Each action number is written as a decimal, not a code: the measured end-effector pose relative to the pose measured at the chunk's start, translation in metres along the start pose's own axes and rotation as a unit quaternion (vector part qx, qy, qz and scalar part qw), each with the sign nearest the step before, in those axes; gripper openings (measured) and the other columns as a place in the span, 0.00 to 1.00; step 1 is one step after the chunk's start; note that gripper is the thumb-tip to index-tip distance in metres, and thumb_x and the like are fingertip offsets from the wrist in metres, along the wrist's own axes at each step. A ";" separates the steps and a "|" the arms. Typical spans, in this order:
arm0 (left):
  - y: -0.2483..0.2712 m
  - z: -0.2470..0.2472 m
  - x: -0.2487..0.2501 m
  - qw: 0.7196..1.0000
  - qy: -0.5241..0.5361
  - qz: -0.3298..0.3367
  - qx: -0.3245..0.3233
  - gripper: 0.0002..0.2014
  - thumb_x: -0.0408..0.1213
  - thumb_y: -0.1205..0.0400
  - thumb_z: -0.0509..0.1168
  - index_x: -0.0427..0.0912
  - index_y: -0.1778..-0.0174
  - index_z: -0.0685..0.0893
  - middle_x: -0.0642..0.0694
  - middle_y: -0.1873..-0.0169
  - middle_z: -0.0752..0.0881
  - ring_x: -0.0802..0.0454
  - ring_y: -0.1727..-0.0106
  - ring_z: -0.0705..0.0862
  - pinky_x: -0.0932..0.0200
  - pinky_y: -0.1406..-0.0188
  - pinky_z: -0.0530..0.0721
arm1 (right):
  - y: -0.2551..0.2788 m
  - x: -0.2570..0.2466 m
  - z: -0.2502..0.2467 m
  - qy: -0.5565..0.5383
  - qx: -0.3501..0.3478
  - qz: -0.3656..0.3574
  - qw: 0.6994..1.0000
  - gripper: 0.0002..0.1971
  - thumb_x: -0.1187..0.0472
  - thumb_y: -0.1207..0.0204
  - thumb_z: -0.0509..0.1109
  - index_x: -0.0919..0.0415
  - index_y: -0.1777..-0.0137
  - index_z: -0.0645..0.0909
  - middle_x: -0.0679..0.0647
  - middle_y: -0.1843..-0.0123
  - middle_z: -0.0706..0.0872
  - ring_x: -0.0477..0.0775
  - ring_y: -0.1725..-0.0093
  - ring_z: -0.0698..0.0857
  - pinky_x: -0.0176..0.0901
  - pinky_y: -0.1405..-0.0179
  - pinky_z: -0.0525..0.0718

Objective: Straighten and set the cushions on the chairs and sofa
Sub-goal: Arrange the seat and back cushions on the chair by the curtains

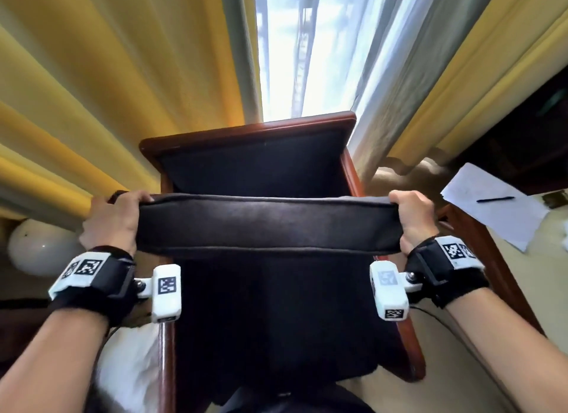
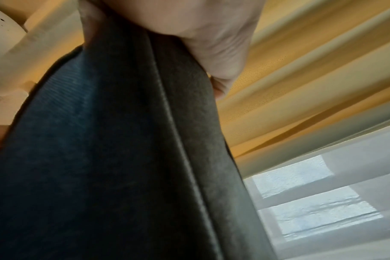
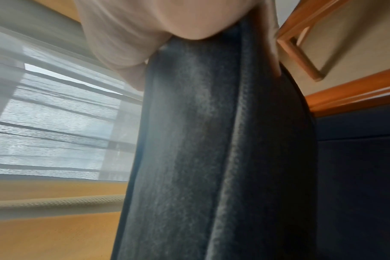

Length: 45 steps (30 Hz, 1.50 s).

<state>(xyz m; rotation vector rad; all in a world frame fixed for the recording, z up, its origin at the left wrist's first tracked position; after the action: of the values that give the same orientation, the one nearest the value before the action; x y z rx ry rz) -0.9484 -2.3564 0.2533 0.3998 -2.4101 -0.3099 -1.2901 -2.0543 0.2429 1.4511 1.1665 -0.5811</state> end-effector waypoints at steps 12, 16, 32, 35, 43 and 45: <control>-0.039 0.091 -0.016 0.990 0.025 0.049 -0.129 0.46 0.61 0.41 0.79 0.43 0.28 0.76 0.41 0.30 0.79 0.37 0.27 0.75 0.44 0.25 0.72 | -0.072 0.025 0.085 0.076 -0.075 -0.025 0.994 0.43 0.54 0.40 0.80 0.61 0.23 0.73 0.56 0.31 0.80 0.57 0.32 0.79 0.50 0.28 0.76; -0.059 0.101 -0.022 0.984 -0.055 0.078 -0.148 0.53 0.59 0.35 0.78 0.43 0.18 0.63 0.35 0.20 0.67 0.36 0.19 0.65 0.41 0.19 0.65 | -0.081 0.033 0.106 0.279 -0.112 -0.115 0.947 0.43 0.64 0.25 0.75 0.63 0.14 0.56 0.57 0.12 0.57 0.58 0.13 0.53 0.49 0.15 0.53; -0.123 0.149 0.038 0.969 -0.221 0.070 -0.090 0.42 0.59 0.22 0.68 0.46 0.17 0.59 0.33 0.25 0.66 0.26 0.29 0.74 0.37 0.28 0.73 | -0.145 0.002 0.178 0.451 -0.106 -0.168 0.870 0.38 0.57 0.17 0.68 0.65 0.14 0.52 0.59 0.10 0.48 0.63 0.12 0.43 0.51 0.15 0.47; -0.121 0.147 0.034 0.969 -0.213 0.072 -0.100 0.43 0.59 0.21 0.67 0.46 0.15 0.55 0.33 0.24 0.64 0.26 0.28 0.73 0.37 0.26 0.72 | -0.141 -0.002 0.174 0.459 -0.119 -0.159 0.866 0.38 0.56 0.17 0.69 0.65 0.14 0.52 0.58 0.10 0.48 0.62 0.12 0.43 0.51 0.15 0.48; -0.071 0.111 0.014 0.981 -0.113 0.105 -0.115 0.43 0.53 0.20 0.69 0.45 0.14 0.54 0.35 0.17 0.57 0.34 0.18 0.61 0.39 0.22 0.64 | -0.111 -0.002 0.144 0.488 -0.122 -0.197 0.842 0.35 0.55 0.19 0.69 0.63 0.16 0.60 0.60 0.12 0.55 0.63 0.13 0.52 0.53 0.17 0.56; -0.052 0.103 -0.007 0.984 -0.076 0.115 -0.115 0.41 0.46 0.20 0.71 0.42 0.15 0.58 0.36 0.17 0.59 0.35 0.19 0.63 0.42 0.22 0.65 | -0.096 0.013 0.133 0.478 -0.124 -0.208 0.844 0.35 0.58 0.20 0.70 0.62 0.16 0.61 0.59 0.11 0.54 0.62 0.13 0.54 0.54 0.17 0.58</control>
<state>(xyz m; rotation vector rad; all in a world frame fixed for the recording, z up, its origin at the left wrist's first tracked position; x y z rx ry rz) -0.9994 -2.3894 0.1553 -0.0087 -2.5026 -0.5231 -1.3364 -2.1859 0.1561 1.2597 2.2863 0.0850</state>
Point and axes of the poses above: each hand's wrist, its own y-axis away from the middle knuckle, its own z-axis out of the palm, x = y × z, the point moved 1 cm from there along -y, towards the middle knuckle
